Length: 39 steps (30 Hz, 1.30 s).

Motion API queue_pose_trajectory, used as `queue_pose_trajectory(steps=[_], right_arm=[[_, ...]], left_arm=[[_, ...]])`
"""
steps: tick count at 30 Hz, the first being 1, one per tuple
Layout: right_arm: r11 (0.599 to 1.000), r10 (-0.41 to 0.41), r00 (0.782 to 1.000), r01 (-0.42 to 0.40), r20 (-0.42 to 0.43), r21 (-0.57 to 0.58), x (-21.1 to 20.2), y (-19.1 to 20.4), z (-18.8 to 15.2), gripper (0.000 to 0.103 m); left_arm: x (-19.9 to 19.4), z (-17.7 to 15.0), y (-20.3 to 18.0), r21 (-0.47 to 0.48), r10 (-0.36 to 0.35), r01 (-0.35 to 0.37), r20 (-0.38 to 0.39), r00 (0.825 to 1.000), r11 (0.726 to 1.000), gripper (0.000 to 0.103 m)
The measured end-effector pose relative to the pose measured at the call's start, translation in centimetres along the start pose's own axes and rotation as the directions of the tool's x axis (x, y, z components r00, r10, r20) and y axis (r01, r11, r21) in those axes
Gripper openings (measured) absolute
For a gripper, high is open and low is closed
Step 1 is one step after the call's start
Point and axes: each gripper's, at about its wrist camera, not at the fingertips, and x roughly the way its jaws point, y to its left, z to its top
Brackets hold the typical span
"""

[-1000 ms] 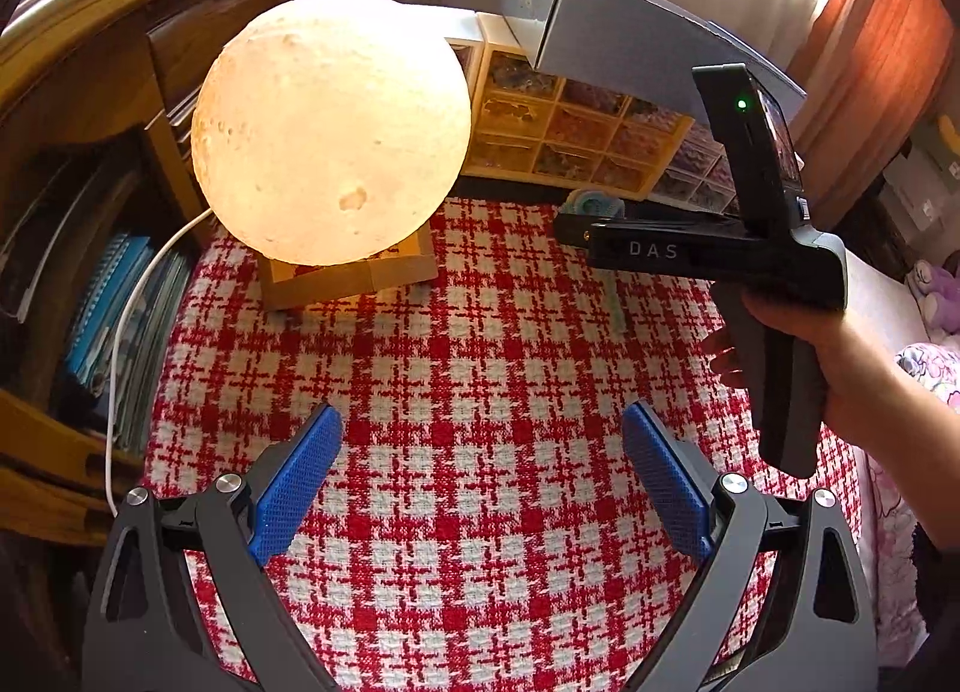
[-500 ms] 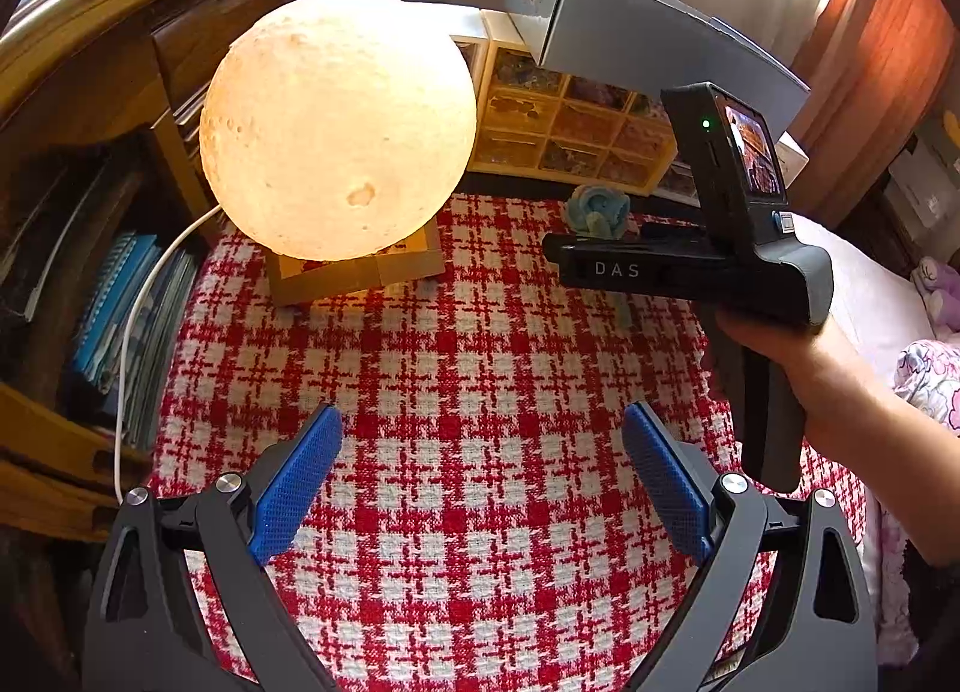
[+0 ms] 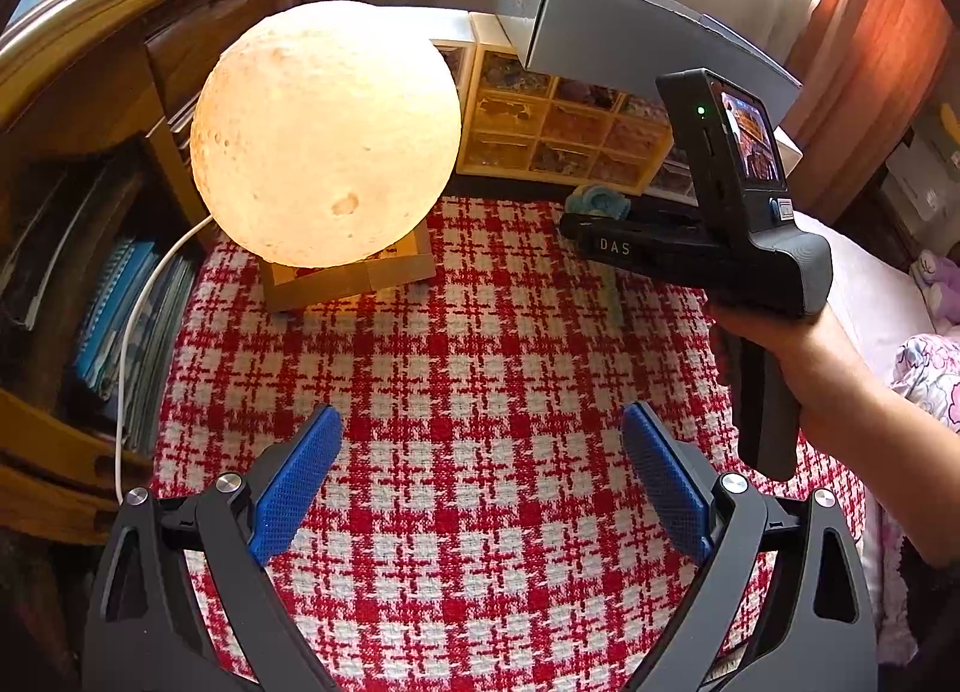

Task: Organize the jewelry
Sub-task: 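Lower right tool to the blue-purple knitted flower on the cloth and close on it, then lift the knitted flower with right tool and carry it toward the box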

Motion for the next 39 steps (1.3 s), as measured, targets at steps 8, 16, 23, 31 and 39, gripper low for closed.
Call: queue_pose_trajectory(steps=[8, 16, 23, 31, 39], right_arm=[[1.000, 0.024, 0.999, -0.024, 0.022, -0.005, -1.9, 0.2, -0.1, 0.039], [0.996, 0.075, 0.993, -0.070, 0.089, -0.057, -5.4, 0.0, -1.1, 0.039], [0.989, 0.106, 0.979, -0.085, 0.173, -0.123, -10.3, -1.1, -1.7, 0.039], [0.971, 0.154, 0.954, -0.098, 0.256, -0.218, -16.4, -2.0, 0.0, 0.039], [0.967, 0.189, 0.930, -0.121, 0.315, -0.223, -20.5, -3.6, 0.4, 0.039]], left_arm=[[-0.3, 0.1, 0.1, -0.004, 0.002, -0.002, 0.006, 1.000, 1.000, 0.094], [-0.5, 0.3, -0.1, 0.002, -0.003, 0.003, 0.010, 1.000, 1.000, 0.094], [-0.2, 0.4, -0.6, 0.013, -0.007, 0.007, 0.003, 1.000, 1.000, 0.094], [0.0, 0.6, -1.2, 0.026, -0.007, 0.007, -0.002, 1.000, 1.000, 0.094], [-0.1, 0.5, -1.6, 0.037, -0.006, 0.006, 0.000, 1.000, 0.999, 0.094]])
